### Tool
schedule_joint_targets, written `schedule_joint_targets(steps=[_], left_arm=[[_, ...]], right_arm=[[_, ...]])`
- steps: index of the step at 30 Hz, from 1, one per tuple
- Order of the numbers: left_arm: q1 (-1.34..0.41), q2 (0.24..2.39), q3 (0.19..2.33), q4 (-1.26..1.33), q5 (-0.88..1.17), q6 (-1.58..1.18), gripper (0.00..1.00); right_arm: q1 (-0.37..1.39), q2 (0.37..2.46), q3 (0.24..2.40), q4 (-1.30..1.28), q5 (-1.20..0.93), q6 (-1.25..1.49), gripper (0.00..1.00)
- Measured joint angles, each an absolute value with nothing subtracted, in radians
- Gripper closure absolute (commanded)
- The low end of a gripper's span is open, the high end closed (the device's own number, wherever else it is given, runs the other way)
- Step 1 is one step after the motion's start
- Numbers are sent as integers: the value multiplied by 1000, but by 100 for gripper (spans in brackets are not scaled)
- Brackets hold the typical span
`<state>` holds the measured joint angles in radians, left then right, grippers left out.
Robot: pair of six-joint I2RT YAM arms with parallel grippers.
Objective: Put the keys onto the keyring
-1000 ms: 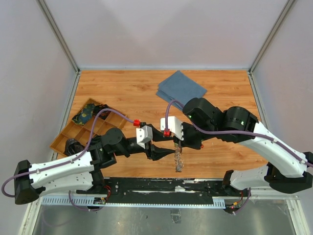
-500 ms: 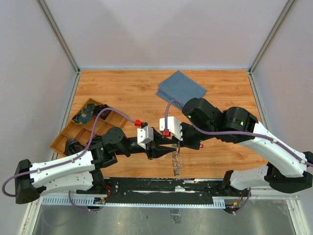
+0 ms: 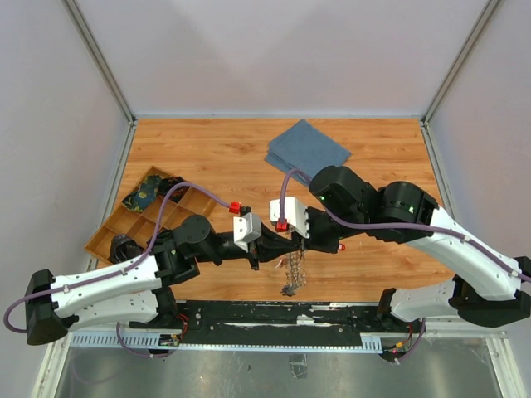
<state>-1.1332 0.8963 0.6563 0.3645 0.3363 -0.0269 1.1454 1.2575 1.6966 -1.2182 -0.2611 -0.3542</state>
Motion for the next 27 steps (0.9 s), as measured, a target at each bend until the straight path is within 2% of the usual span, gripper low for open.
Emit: schedule_joint_targets(steps=[3, 8, 18, 27], left_arm=[[-1134, 888, 655, 362, 318, -31, 99], [-1133, 866, 633, 370, 273, -49, 99], [-1133, 838, 591, 388, 136, -77, 99], [-1134, 788, 562, 402, 28, -80, 100]], right_arm=[[1146, 1242, 1685, -1177, -257, -338, 67], [1147, 1124, 1576, -989, -194, -247, 61], [1147, 890, 1256, -530, 46, 242, 59], [1138, 782, 1040, -426, 187, 669, 60]])
